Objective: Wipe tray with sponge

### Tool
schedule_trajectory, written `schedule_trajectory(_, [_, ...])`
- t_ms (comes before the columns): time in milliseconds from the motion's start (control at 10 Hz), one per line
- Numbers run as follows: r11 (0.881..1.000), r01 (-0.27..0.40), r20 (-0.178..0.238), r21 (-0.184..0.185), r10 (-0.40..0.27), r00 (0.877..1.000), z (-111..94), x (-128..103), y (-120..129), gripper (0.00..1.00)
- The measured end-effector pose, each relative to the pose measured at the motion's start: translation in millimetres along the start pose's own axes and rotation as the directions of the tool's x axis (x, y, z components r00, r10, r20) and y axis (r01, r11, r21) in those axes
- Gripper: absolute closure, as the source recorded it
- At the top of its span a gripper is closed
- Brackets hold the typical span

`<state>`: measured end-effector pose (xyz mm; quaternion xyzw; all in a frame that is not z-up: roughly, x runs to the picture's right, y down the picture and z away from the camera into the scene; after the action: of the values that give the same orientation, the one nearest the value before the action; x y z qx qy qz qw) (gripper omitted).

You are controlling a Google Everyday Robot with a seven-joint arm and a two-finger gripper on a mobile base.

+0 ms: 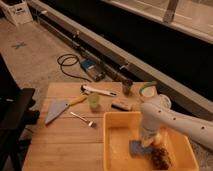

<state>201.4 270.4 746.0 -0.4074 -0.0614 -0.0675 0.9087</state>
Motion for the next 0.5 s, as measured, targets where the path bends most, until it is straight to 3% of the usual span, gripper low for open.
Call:
schedule_trajectory(200, [1.000, 0.001, 0.003, 0.013, -0.002, 1.000, -3.0, 0.3, -11.3, 1.00])
schedule_trajectory(500, [0.998, 0.058, 0.033, 0.033, -0.059, 0.998, -2.0, -33.2, -27.0, 1.00])
